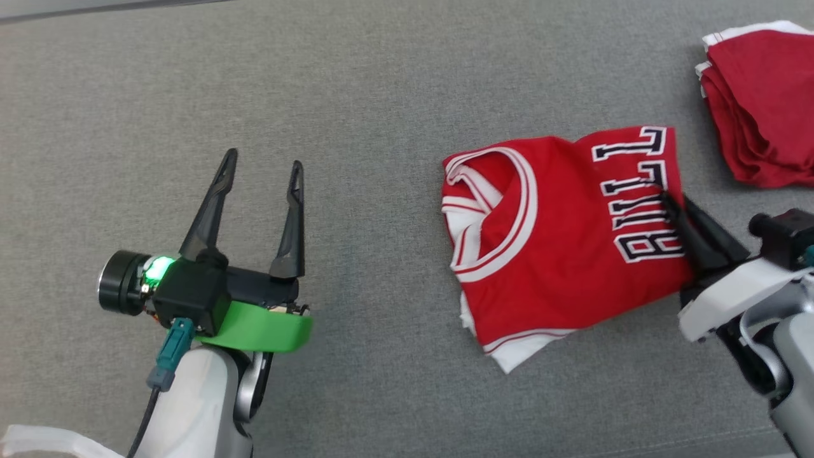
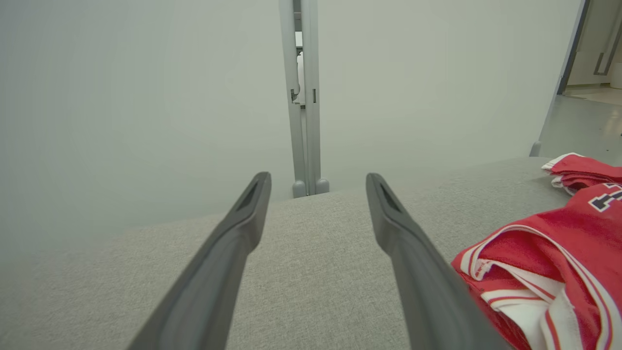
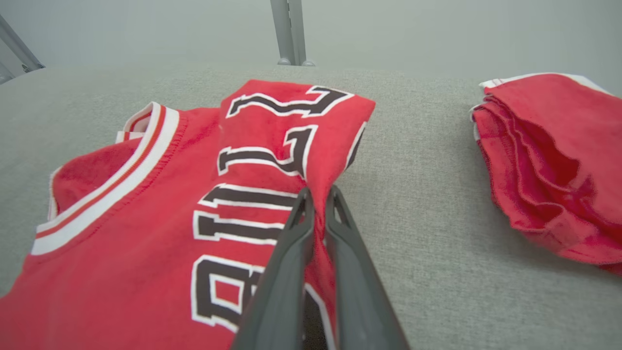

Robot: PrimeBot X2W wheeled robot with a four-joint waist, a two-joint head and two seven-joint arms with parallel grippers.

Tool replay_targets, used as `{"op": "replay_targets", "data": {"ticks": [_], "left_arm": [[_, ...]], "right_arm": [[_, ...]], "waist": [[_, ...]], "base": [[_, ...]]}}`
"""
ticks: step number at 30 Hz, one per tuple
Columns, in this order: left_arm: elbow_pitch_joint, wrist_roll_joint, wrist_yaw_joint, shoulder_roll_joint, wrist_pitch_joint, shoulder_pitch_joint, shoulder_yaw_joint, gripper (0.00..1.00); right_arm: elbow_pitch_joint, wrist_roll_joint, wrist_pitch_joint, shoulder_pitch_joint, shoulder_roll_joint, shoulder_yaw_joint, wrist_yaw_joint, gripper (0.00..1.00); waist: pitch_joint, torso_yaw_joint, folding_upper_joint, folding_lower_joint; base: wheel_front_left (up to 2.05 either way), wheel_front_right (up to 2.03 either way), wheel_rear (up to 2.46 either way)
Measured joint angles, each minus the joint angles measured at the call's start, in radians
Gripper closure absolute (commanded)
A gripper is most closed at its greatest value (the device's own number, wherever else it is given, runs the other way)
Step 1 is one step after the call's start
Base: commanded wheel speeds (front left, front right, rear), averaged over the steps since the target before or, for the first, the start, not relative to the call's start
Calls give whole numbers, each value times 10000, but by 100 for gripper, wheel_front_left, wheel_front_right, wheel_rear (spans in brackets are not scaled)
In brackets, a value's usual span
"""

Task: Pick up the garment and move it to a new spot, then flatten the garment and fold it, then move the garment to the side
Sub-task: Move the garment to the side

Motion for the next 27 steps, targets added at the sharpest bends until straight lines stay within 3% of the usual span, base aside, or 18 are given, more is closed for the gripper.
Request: {"op": "replay_targets", "data": {"ticks": [7, 15, 21, 25, 26, 27], "left_arm": [[-155, 380, -374, 35, 63, -973, -679, 0], [-299, 612, -604, 46, 140, -1940, -1352, 0], [-569, 708, -755, 105, 138, -2343, -1854, 0], [-633, 708, -798, 119, 148, -2534, -2111, 0], [-644, 706, -809, 119, 148, -2569, -2167, 0], [-654, 706, -811, 121, 148, -2595, -2199, 0]], "right_arm": [[570, 291, -77, -1956, -1160, -560, 0, 100], [1469, 518, -67, -3320, -3277, -1434, 2, 100], [2807, 727, -151, -3742, -3969, -2299, 2, 100], [3802, 531, -454, -4187, -3954, -2418, 2, 100], [4075, 479, -525, -4389, -3858, -2429, 2, 83], [4289, 384, -604, -4531, -3791, -2435, 2, 25]], "waist": [[960, -520, 0, 0], [2300, -636, 0, 1], [3013, -582, 0, 1], [3299, -485, 0, 1], [3355, -456, 0, 1], [3394, -433, 0, 1]], "base": [[0, 0, 0], [0, 0, 0], [0, 0, 0], [0, 0, 0], [0, 0, 0], [0, 0, 0]]}}
